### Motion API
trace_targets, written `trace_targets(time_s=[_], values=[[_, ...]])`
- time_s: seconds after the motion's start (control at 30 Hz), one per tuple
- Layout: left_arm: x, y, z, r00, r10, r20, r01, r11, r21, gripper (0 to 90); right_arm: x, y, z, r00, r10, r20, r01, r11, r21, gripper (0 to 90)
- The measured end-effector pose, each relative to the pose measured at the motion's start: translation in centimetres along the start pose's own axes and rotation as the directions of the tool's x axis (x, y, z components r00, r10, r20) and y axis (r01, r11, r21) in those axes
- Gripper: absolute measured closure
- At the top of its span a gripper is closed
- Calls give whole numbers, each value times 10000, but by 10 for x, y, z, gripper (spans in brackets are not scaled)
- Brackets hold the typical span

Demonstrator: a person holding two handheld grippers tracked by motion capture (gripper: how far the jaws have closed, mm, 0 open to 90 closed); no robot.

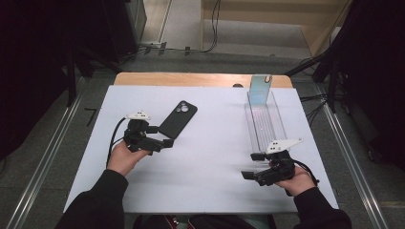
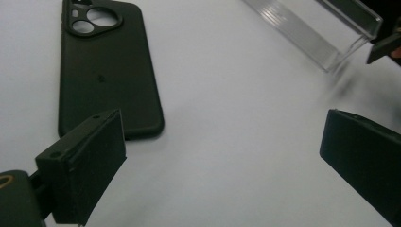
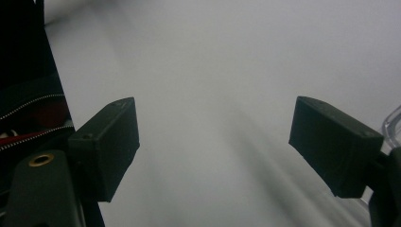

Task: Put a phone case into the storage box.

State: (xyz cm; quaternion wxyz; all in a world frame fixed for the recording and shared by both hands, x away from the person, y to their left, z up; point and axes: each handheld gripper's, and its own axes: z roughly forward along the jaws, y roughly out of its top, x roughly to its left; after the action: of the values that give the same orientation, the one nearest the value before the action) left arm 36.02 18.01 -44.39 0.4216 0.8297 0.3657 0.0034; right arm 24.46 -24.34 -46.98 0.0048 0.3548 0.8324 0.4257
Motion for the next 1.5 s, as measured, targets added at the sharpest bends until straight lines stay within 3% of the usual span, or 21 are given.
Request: trace_targets(time_s=[0.17,0.3,0.4,0.5,0.67,0.87,1.23,1.5], values=[[8,13,10,9998,57,-182,-59,9999,-99,16,0,0,0,10000,25,5,-25,10000,-13,150],[15,19,17,9988,146,-472,-160,9994,-296,69,0,0,0,10000,32,-9,-32,10000,-27,150],[21,24,25,9983,-2,-591,-7,9999,-156,70,0,0,-1,10000,48,-3,-48,10000,-40,150],[23,30,32,9949,164,-995,-164,9999,9,70,0,0,0,10000,19,-47,-19,10000,-64,150],[28,39,37,9971,30,-755,-70,9985,-539,66,-1,0,0,10000,24,-59,-25,10000,-54,150],[35,49,45,9946,-155,-1030,105,9987,-498,52,-1,1,0,9999,52,-119,-53,9999,-102,150],[38,67,69,9897,120,-1428,-183,9989,-429,51,0,2,1,9998,16,-180,-18,9999,-123,150],[45,68,80,9874,52,-1579,-126,9989,-459,51,0,2,0,9997,25,-249,-31,9997,-225,150]])
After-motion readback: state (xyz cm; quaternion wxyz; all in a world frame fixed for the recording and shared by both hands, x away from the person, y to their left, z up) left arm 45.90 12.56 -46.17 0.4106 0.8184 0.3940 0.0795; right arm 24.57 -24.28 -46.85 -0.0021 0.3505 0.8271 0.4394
